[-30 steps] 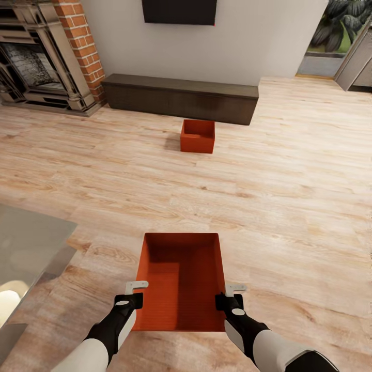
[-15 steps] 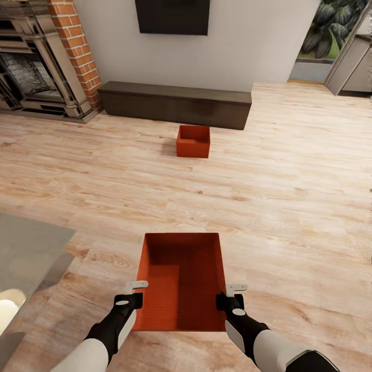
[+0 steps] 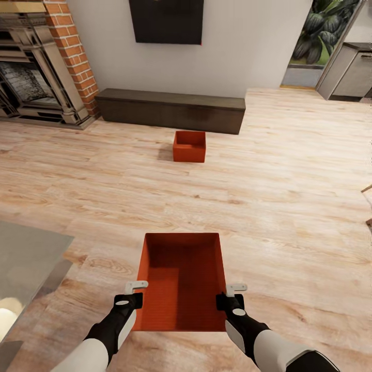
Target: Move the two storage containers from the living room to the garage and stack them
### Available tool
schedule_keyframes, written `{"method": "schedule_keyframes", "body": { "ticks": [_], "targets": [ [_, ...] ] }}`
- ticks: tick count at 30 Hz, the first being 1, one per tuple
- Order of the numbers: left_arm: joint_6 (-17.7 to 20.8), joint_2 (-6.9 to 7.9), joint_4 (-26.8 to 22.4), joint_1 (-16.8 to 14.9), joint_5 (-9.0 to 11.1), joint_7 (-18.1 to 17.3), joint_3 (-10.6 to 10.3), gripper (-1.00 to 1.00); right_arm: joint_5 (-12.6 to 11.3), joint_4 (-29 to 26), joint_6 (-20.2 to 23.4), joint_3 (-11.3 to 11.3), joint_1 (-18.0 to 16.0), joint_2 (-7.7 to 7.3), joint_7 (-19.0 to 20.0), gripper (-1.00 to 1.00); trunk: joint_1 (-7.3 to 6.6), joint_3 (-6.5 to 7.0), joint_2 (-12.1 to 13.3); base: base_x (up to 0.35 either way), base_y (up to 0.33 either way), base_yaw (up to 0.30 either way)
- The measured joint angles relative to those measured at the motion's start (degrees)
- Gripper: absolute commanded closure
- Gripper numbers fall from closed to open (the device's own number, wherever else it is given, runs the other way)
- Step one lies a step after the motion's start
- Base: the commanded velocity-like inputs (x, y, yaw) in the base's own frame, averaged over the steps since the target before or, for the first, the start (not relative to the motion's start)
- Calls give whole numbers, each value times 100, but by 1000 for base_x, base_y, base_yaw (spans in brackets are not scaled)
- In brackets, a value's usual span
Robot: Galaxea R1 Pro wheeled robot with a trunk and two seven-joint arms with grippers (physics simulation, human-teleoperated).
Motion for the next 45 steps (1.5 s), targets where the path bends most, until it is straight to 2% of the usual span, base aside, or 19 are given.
{"method": "schedule_keyframes", "body": {
  "ticks": [15, 45],
  "targets": [
    [2, 1, -2, 0, -10, 25, 2, 100, -13, 3, -4, 10, 0, -7, -3, 100, -330, 396, 602, 0, 0, -60],
    [1, 1, -11, 0, -12, 38, 7, 100, -15, 4, -13, 9, 0, -5, -13, 100, -989, 1191, 1806, 0, 0, -1]
  ]
}}
